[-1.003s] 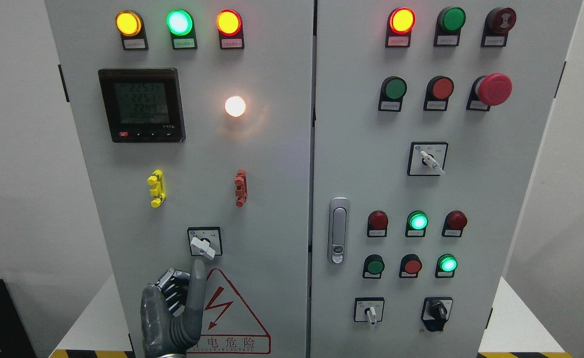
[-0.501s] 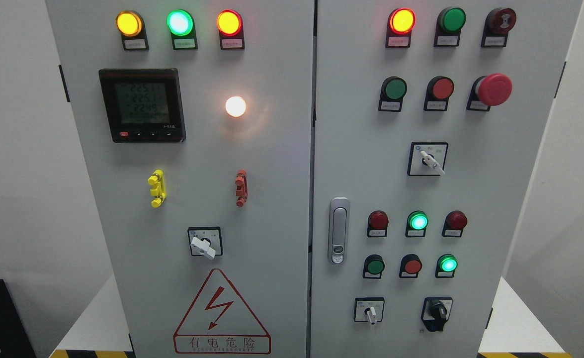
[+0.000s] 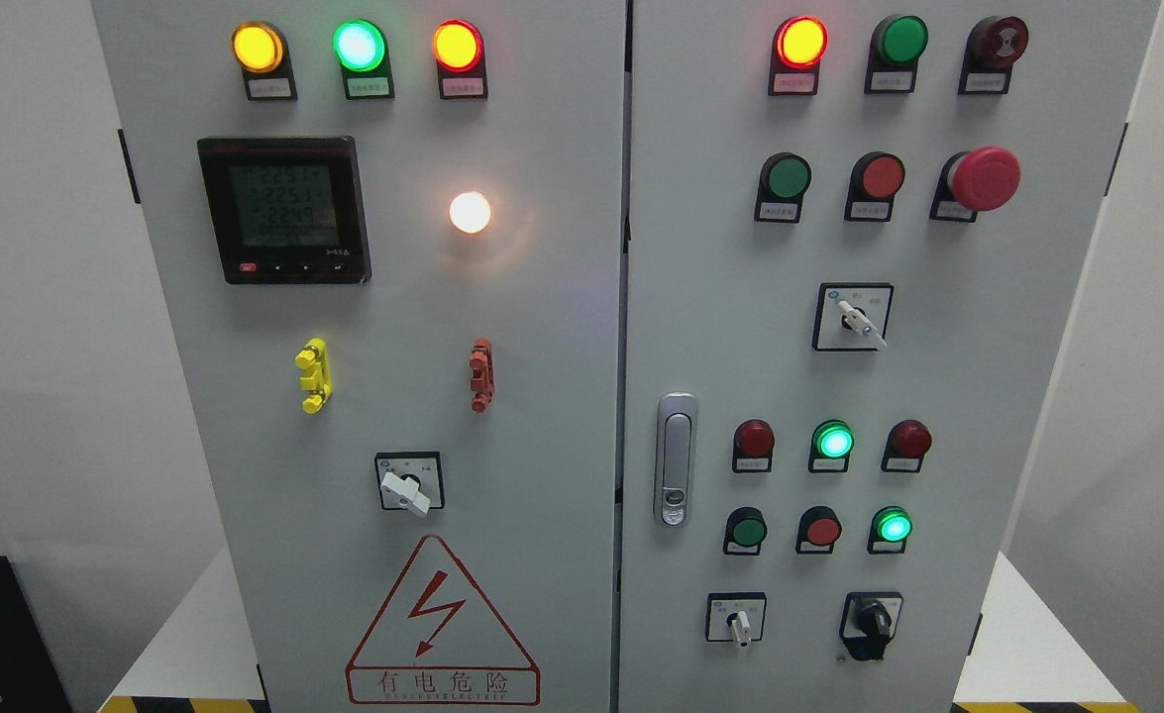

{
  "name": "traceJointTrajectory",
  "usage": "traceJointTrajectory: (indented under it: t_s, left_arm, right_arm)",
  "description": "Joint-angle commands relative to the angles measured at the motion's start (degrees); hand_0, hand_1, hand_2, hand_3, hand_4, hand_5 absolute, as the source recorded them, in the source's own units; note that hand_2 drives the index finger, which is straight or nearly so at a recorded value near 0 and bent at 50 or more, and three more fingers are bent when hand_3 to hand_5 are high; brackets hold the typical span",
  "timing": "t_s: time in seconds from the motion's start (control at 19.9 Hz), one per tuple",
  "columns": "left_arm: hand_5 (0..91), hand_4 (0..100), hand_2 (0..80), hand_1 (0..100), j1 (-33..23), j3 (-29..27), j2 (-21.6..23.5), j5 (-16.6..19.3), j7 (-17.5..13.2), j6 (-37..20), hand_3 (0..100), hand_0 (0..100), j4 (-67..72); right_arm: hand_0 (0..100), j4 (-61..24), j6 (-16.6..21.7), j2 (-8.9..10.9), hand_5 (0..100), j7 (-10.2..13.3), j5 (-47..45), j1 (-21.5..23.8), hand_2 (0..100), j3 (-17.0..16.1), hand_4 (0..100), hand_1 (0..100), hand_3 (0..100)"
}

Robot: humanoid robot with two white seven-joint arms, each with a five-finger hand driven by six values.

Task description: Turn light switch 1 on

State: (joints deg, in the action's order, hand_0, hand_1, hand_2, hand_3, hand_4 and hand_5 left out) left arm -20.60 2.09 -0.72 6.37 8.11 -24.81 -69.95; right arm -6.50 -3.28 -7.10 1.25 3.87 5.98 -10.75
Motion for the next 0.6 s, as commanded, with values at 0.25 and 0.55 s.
traceJointTrajectory:
  t_s: [0.25, 0.55]
  left_arm:
    - [0.0, 9, 0.0, 5, 7.7, -2.0, 0.8, -0.8, -14.4, 8.5, 10, 21, 66.5]
    - [0.0, 0, 0.0, 1, 10.5, 1.7, 0.8, 0.1, -16.7, 18.7, 0, 19, 66.2]
  right_arm:
    - [0, 0.0, 0.0, -0.02, 0, 0.0, 0.0, 0.0, 0, 0.0, 0, 0, 0]
    - [0, 0.0, 0.0, -0.02, 0, 0.0, 0.0, 0.0, 0, 0.0, 0, 0, 0]
